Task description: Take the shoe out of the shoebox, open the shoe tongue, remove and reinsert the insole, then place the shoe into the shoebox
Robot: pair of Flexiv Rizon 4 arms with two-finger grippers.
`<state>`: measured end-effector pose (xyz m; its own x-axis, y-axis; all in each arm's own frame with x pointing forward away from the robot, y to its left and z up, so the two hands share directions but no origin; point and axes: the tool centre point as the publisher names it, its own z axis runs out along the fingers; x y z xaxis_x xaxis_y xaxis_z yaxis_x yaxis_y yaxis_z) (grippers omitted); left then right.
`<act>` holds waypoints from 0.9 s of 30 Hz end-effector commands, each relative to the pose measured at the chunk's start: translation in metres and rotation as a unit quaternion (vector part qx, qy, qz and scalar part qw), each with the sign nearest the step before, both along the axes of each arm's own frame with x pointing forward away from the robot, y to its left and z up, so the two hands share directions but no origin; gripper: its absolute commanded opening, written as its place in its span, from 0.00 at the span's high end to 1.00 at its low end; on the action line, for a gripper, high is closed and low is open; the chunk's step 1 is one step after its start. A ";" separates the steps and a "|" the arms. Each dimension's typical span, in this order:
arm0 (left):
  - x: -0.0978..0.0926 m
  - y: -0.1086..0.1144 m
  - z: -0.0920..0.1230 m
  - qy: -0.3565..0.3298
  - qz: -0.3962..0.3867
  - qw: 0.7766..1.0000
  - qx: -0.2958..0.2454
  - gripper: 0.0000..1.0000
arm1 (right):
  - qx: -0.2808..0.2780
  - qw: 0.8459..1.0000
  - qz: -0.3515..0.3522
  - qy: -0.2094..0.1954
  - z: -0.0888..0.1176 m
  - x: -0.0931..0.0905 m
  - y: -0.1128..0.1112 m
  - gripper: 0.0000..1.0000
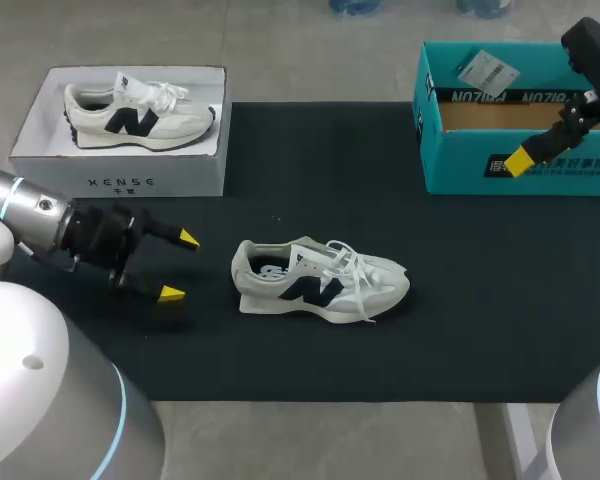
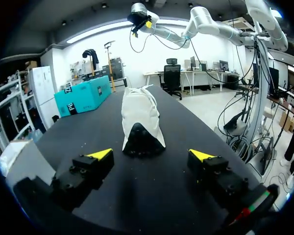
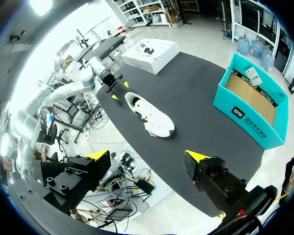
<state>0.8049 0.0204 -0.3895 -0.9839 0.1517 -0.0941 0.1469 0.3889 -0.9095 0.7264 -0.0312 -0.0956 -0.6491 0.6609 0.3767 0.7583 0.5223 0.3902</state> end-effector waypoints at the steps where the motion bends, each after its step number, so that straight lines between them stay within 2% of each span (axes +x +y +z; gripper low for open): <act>1: 0.009 -0.003 -0.017 0.007 -0.015 1.000 -0.026 0.00 | -0.001 1.000 0.001 0.002 0.000 0.002 0.001 0.00; 10: -0.001 -0.029 -0.033 0.013 0.007 0.999 -0.034 0.00 | -0.001 1.000 0.001 0.002 0.000 0.002 0.001 0.00; 17: -0.008 -0.045 -0.030 0.007 0.009 0.999 -0.039 0.00 | -0.001 1.000 0.001 0.002 0.000 0.002 0.001 0.00; 27: -0.011 -0.054 -0.025 -0.002 0.015 0.999 -0.035 0.00 | -0.001 1.000 0.001 0.002 0.000 0.002 0.001 0.00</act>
